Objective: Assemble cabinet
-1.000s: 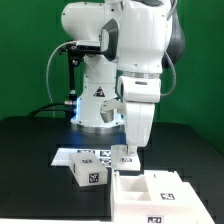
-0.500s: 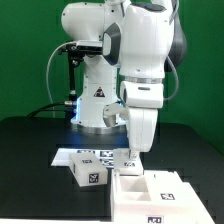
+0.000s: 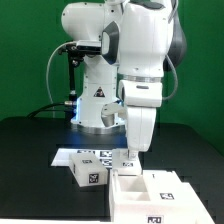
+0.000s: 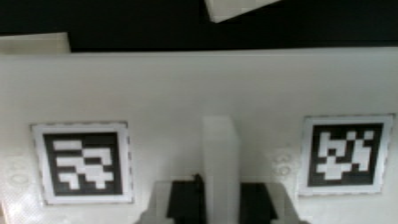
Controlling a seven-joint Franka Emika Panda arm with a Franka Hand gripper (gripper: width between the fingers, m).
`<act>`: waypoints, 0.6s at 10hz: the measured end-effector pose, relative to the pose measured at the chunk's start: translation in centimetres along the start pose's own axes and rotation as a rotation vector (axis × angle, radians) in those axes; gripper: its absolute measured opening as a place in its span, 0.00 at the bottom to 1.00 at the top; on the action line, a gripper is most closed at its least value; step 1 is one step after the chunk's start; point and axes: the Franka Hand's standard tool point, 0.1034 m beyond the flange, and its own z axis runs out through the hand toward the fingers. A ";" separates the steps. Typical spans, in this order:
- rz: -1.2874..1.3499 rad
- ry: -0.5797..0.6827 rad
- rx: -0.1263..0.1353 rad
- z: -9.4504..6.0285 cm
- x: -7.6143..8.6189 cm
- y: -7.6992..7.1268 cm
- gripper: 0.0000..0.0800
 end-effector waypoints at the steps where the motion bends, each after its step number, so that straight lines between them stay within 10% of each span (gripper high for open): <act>1: -0.003 0.001 -0.002 0.0 0.1 0.0 0.08; 6: -0.004 0.001 -0.003 0.0 0.1 -0.1 0.08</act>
Offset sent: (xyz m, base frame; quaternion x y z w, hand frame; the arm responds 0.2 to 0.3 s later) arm 0.0000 0.0000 0.0000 0.0000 0.0000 0.0000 1.0000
